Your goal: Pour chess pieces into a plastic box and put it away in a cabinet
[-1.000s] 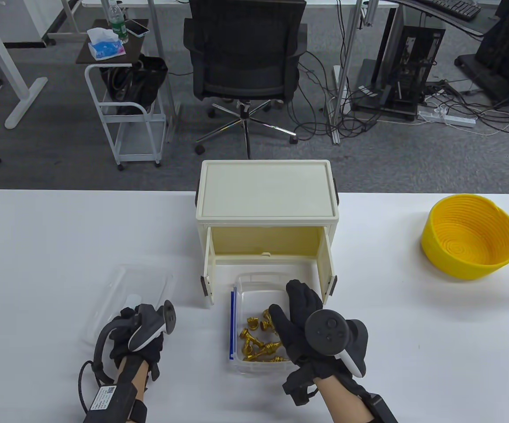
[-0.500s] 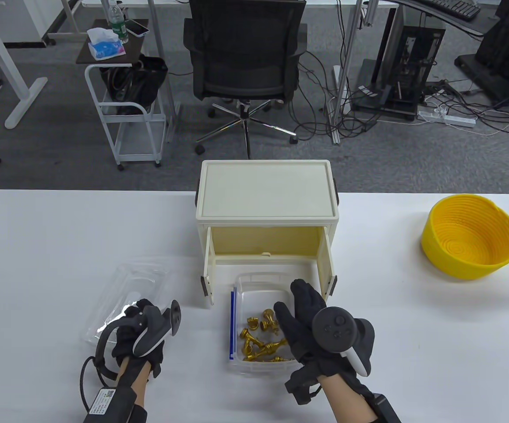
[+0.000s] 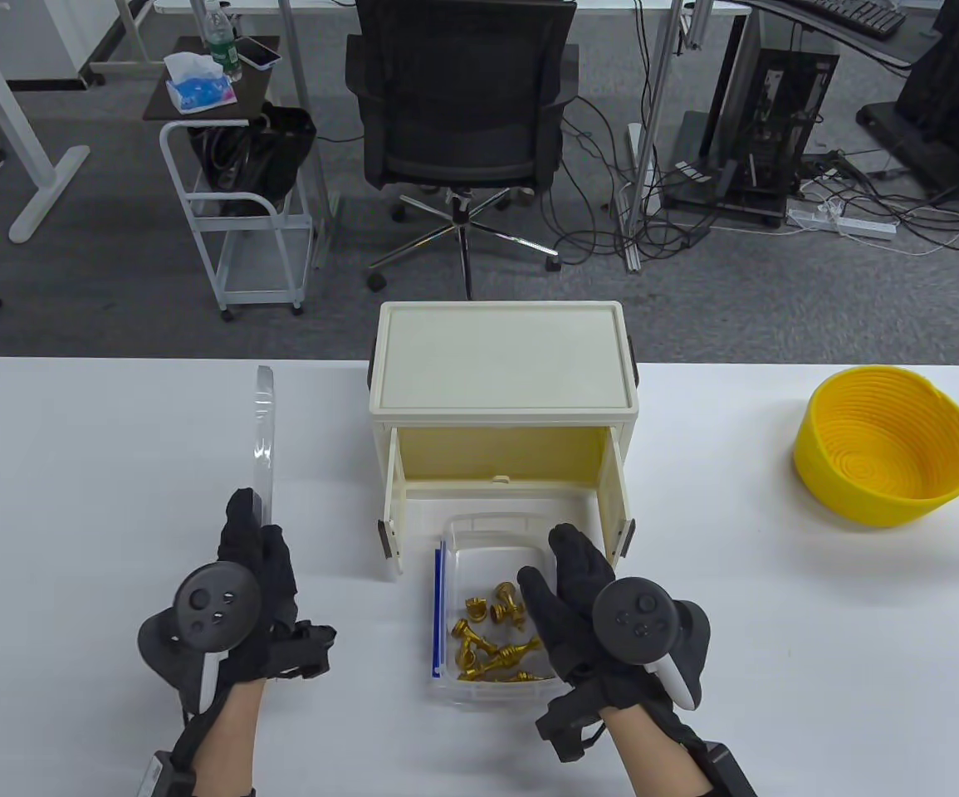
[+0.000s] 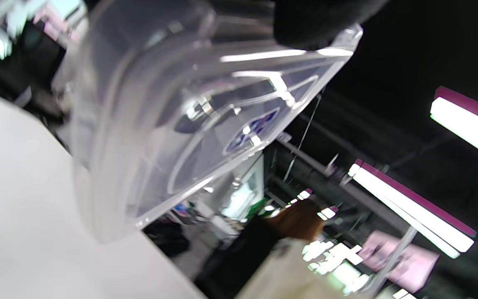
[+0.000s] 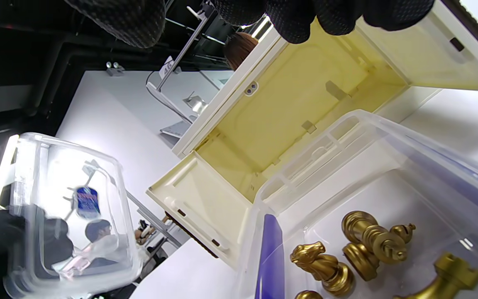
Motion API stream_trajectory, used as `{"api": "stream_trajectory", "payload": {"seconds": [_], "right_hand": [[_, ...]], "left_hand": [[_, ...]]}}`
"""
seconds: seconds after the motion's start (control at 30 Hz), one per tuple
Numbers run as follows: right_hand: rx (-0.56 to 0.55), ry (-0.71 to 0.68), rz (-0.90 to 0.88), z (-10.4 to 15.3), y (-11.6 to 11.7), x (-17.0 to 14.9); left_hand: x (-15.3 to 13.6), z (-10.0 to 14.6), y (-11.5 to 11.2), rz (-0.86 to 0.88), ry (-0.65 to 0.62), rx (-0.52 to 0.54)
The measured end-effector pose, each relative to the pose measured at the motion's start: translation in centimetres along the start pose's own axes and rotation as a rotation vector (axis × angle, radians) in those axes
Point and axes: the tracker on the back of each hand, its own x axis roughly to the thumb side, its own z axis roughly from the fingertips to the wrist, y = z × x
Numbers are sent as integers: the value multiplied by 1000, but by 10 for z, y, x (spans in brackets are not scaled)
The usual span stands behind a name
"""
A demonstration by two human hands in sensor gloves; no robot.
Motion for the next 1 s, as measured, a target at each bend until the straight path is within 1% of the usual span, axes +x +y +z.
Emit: {"api": "stream_trajectory", "payload": {"seconds": [0.03,0.07,0.1,0.13,0.17,0.2,0.3,0.37,0.43,0.6,0.77,0.87,0.93,1.0], "right_hand": [[-2,2,-18,0,-1,0],[-4,2,-46,0,-2,0],[-2,2,-65,0,-2,0],[0,1,-92,0,-3,0],[2,-2,-109,0,-4,0],[2,-5,-135,0,-5,0],[2,-14,-176,1,-7,2],[3,-19,-195,2,-9,2],[9,-19,-209,1,-10,2],[19,-3,-268,0,-10,-4],[30,40,-296,-1,-8,-8],[11,74,-271,-1,-9,-8],[-5,88,-213,-1,-10,-9],[-4,111,-170,-2,-12,-11]], "left_hand": [[3,1,4,88,-4,-9],[8,4,10,216,3,-23],[11,5,12,297,4,-45],[15,7,14,409,-2,-85],[17,8,15,479,0,-115],[20,9,12,581,-4,-172],[24,12,-1,763,38,-326],[24,15,-14,862,77,-430],[24,18,-29,923,118,-517],[20,25,-60,943,193,-669],[17,35,-83,962,262,-763],[16,40,-91,907,262,-766],[16,43,-95,892,280,-767],[16,44,-96,812,278,-757]]}}
